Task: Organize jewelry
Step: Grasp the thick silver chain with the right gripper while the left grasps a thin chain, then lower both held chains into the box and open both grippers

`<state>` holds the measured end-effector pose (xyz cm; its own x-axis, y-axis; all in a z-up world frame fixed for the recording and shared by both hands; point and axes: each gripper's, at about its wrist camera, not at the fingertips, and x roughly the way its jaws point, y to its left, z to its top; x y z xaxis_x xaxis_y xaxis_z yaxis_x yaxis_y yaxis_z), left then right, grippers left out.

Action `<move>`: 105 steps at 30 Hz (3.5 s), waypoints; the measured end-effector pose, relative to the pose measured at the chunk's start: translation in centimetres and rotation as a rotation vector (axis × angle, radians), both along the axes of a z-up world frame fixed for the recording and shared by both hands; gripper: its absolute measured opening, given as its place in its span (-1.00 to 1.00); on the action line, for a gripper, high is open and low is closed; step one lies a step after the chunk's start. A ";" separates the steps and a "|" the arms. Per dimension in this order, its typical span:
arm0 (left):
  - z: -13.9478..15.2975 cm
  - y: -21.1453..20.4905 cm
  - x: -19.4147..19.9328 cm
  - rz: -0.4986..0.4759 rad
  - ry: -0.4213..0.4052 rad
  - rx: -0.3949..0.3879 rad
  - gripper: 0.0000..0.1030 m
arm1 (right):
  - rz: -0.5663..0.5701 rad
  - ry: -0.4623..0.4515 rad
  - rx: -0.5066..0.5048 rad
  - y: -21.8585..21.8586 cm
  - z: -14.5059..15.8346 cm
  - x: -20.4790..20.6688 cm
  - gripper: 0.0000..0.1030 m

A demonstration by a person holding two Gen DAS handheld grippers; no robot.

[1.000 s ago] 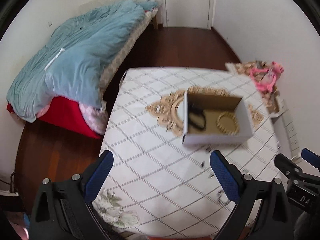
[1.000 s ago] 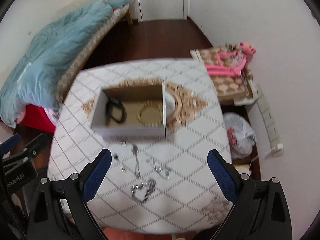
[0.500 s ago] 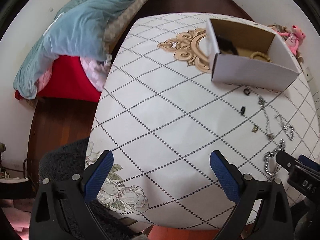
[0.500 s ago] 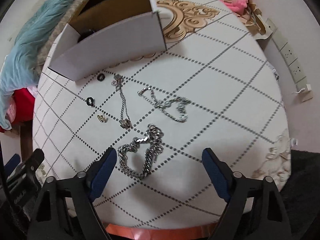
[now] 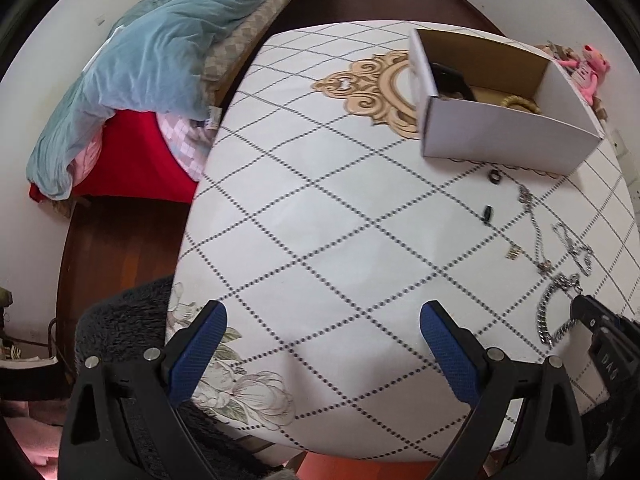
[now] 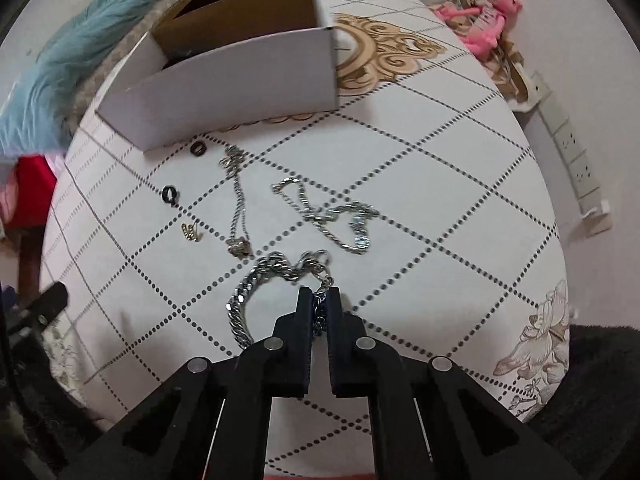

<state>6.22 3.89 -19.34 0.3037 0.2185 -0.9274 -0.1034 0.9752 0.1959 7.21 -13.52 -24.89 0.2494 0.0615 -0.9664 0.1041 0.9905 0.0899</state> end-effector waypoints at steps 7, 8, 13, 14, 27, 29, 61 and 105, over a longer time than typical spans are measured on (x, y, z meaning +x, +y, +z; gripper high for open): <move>-0.1 -3.3 0.7 -0.055 0.015 -0.084 0.91 | -0.100 -0.062 0.099 -5.1 2.8 0.4 -0.91; -0.2 -3.9 0.9 -0.059 0.020 -0.103 0.91 | -0.109 -0.069 0.101 -5.8 3.1 0.4 -0.91; -1.6 -7.4 1.9 -0.113 0.040 -0.193 0.90 | -0.145 -0.079 0.084 -8.0 3.6 0.8 -0.91; -1.9 -8.4 2.2 -0.135 0.041 -0.200 0.90 | -0.153 -0.073 0.085 -8.5 3.3 1.0 -0.91; -4.0 -13.3 3.7 -0.252 0.052 -0.198 -0.12 | -0.210 -0.051 0.096 -11.5 2.1 0.9 -0.91; -3.9 -13.4 3.9 -0.263 0.041 -0.201 -0.37 | -0.214 -0.051 0.093 -11.7 2.0 0.9 -0.91; 6.7 -9.7 3.0 -0.316 -0.144 -0.395 -0.89 | -0.109 -0.191 0.222 -8.9 10.9 2.6 -0.91; 7.4 -1.9 21.3 -0.169 -0.046 -0.315 0.46 | 0.147 0.058 0.300 0.3 8.0 23.4 -0.89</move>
